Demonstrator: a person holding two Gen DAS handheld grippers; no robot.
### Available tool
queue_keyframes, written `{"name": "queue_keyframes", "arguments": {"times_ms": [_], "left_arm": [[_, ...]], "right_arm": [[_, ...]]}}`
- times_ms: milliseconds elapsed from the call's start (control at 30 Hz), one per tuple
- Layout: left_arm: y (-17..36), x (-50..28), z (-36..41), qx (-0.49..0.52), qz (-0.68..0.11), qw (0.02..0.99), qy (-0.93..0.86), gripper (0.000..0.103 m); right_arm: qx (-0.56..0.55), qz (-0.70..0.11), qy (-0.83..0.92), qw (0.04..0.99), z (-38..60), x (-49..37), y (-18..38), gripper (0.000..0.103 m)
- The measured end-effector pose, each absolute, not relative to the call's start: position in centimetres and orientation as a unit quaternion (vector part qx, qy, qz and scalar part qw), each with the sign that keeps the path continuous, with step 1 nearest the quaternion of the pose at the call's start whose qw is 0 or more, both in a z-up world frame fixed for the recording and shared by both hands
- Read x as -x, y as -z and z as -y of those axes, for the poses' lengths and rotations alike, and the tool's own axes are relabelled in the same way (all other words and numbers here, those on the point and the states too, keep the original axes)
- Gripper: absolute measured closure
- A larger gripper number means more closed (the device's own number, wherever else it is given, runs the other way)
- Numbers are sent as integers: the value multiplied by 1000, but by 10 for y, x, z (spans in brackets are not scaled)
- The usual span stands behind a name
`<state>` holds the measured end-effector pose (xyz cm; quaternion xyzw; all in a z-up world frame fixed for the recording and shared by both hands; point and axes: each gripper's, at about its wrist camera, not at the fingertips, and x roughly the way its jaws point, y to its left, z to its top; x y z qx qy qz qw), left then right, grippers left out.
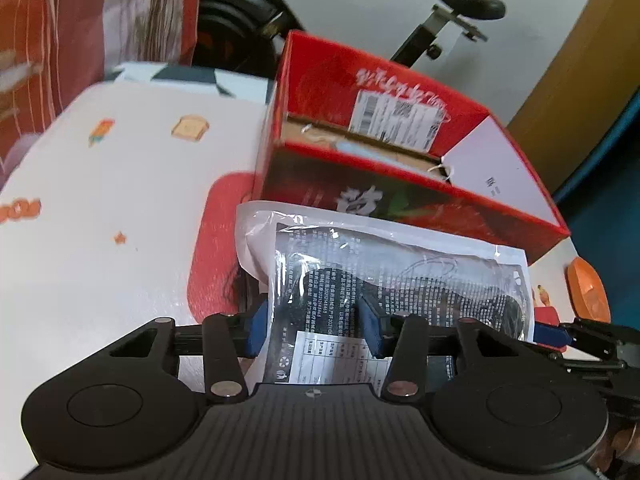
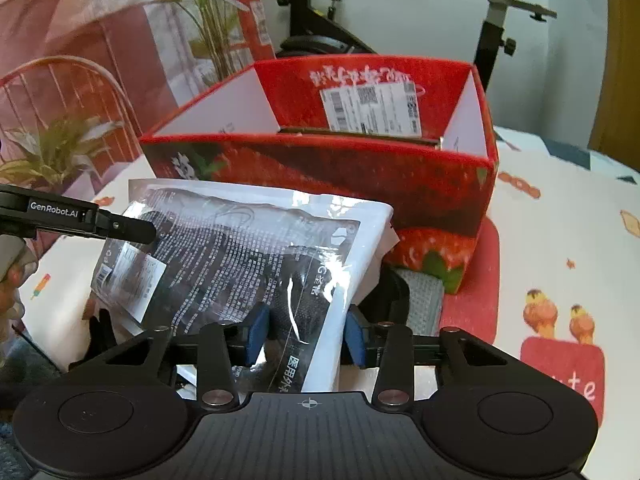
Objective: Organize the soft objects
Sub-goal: 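Lift the clear package with both grippers and carry it over the red box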
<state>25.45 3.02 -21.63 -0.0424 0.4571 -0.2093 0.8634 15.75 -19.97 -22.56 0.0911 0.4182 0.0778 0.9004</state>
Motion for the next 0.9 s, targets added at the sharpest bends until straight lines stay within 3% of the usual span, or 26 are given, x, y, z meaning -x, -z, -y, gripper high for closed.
{"name": "queue_keyframes", "arguments": {"times_ms": [133, 533, 900], "left_arm": [[202, -250, -35, 30, -433, 875, 217, 58], [153, -245, -43, 53, -363, 904, 220, 58], [129, -292, 7, 56, -299, 932, 199, 58]], "right_arm": [[-78, -402, -82, 908, 200, -155, 217, 75], [-32, -300, -101, 948, 199, -153, 157, 76], [50, -203, -55, 976, 215, -193, 115, 76]]}}
